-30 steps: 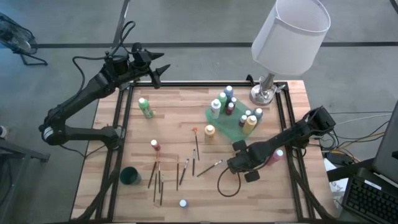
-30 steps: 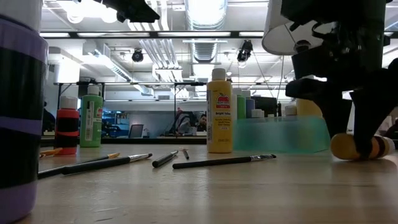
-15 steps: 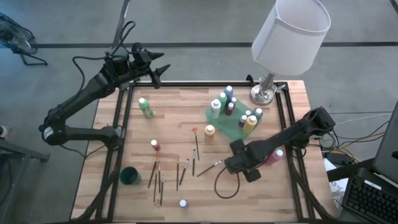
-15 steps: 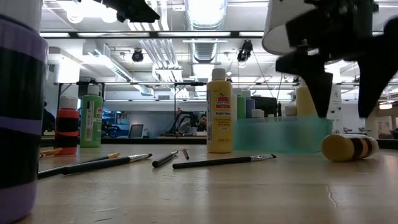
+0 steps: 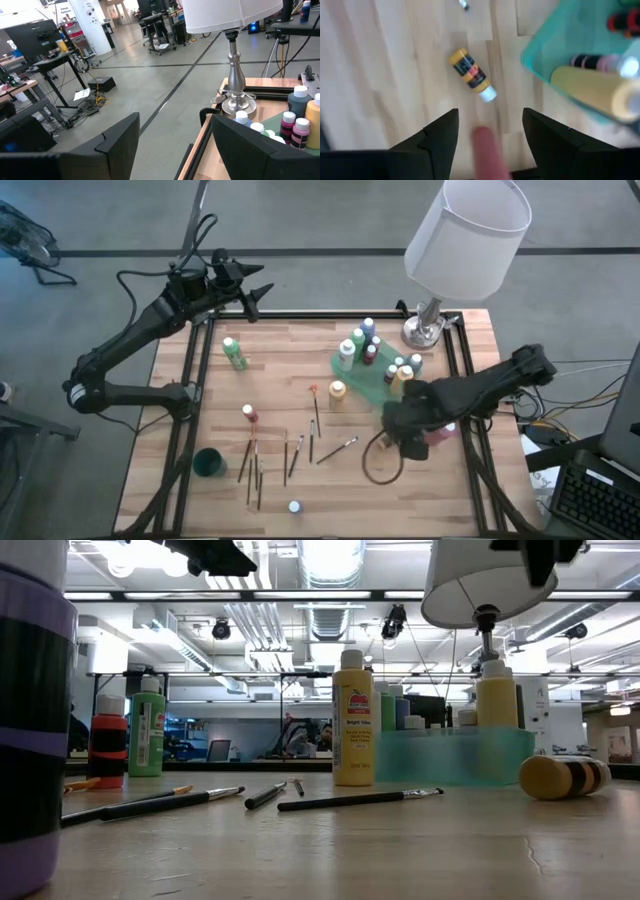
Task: Pick & Place Paint Supplies
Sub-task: Put the small yellow paint bottle into the green bin
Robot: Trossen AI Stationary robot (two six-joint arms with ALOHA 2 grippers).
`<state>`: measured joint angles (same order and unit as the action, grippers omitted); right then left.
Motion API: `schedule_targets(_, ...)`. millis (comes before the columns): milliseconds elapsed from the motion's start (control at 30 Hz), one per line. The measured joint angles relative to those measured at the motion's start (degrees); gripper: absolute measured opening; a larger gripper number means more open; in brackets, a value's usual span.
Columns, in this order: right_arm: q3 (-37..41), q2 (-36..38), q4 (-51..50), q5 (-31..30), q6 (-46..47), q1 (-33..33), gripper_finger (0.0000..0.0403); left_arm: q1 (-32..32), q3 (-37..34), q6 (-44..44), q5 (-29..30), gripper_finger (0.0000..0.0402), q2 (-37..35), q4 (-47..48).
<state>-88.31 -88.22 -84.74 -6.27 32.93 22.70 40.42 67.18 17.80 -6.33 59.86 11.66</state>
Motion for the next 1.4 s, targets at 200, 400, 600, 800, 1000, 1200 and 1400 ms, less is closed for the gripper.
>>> schedule_targets(200, 0.80, 6.34, 2.37, 0.04, 24.54, -0.65, 0.0186, 0.00, 0.00, 0.00, 0.00, 0.0252, 0.00, 0.00)
schedule_targets(400, 1.76, 7.91, 2.94, -0.20, 43.61, -2.27, 0.0166, 0.00, 0.00, 0.00, 0.00, 0.0252, 0.00, 0.00)
schedule_targets(600, 4.70, 6.78, 3.25, 0.23, 63.43, -4.24, 0.0153, 0.00, 0.00, 0.00, 0.00, 0.0252, 0.00, 0.00)
schedule_targets(800, 9.98, 6.83, 8.13, -0.18, 77.73, -4.24, 0.0162, 0.00, 0.00, 0.00, 0.00, 0.0252, 0.00, 0.00)
schedule_targets(1000, 18.81, 6.81, 18.76, 0.63, 83.56, -5.24, 0.0187, 0.00, 0.00, 0.00, 0.00, 0.0252, 0.00, 0.00)
schedule_targets(1200, 26.09, 7.73, 24.72, 1.41, 90.95, -5.63, 0.0204, 0.00, 0.00, 0.00, 0.00, 0.0252, 0.00, -0.02)
schedule_targets(1400, 29.26, 8.54, 28.41, 4.46, 87.86, -6.37, 0.0212, 0.00, 0.00, 0.00, 0.00, 0.0252, 0.00, -0.02)
